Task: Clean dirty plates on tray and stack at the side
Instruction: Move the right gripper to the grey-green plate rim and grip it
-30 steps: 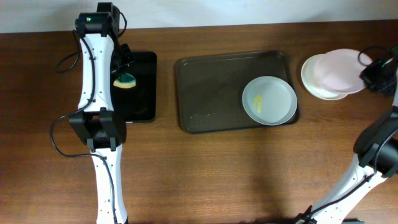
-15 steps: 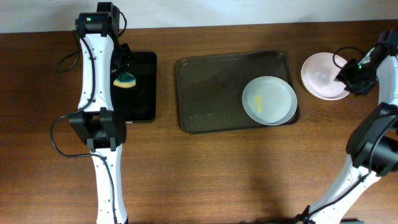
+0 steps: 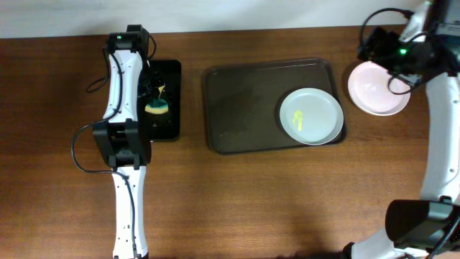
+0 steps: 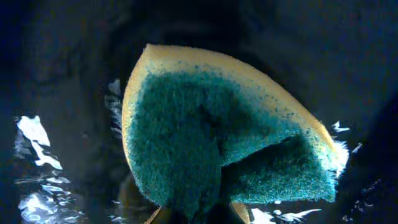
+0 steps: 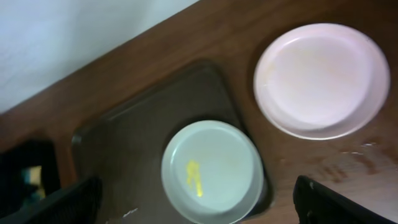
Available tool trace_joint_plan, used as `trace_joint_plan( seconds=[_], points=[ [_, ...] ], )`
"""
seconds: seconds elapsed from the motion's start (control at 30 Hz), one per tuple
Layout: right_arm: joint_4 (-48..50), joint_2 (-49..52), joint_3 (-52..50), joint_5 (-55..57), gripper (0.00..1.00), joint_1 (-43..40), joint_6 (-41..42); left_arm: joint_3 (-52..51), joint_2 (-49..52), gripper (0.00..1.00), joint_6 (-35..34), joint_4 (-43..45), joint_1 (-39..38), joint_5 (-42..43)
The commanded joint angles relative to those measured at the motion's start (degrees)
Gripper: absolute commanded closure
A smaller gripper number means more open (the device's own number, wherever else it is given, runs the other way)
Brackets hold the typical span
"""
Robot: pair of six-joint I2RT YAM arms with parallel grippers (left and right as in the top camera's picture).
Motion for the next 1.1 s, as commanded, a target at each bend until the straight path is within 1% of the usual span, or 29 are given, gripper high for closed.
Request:
trace_joint_plan(
  seconds=[0.0,0.2,0.27,0.3,0.43,0.5,0.6,0.7,0.8,0.93,1.07],
  points=[
    [-0.2,-1.0,0.2,0.6,0.02,2.3,-0.3,0.2,3.4,1.0,2.4,1.1,0.7,1.1],
    [-0.9,-1.2,0.2,0.7,0.02,3.4,-1.4,0.2,4.3,1.0,3.0,2.3,1.3,0.3],
    [-1.3,-1.2,0.2,0.7,0.02,3.4,-1.4,0.2,4.3,0.97,3.9,2.4,1.5,-1.1],
    [-1.5,-1.2,0.2,0.7,0.02,3.4,-1.4,0.2,4.3,1.0,3.9,2.3,1.6,-1.5],
    [-1.9,-1.2,0.2,0.7,0.02,3.4,-1.9,0.7,3.3,1.0,3.9,1.5,2.4,-0.5],
    [-2.1,-1.2,0.2,0.7,0.01,3.7,-4.7,1.3,1.5,1.0,4.2,1.4,2.9,1.0],
    [-2.4,-0.6,0.1,1.0,0.02,4.1,-11.0,3.9,-2.9,1.0,4.8,1.5,3.4,3.0],
    [-4.1,1.4,0.0,4.0,0.01,4.0,-11.9,6.3,-8.8,1.0,4.8,1.2,3.5,4.1],
    [-4.5,3.7,0.0,3.8,0.02,4.0,-11.9,6.6,-13.4,1.0,4.8,1.2,3.5,3.2],
    [-5.1,6.2,0.0,3.7,0.02,4.0,-12.3,6.5,-14.6,1.0,4.7,0.2,3.6,3.2],
    [-5.3,9.9,-1.7,3.8,0.01,4.0,-19.6,6.2,-14.5,1.0,4.8,-2.7,3.5,6.5]
  ],
)
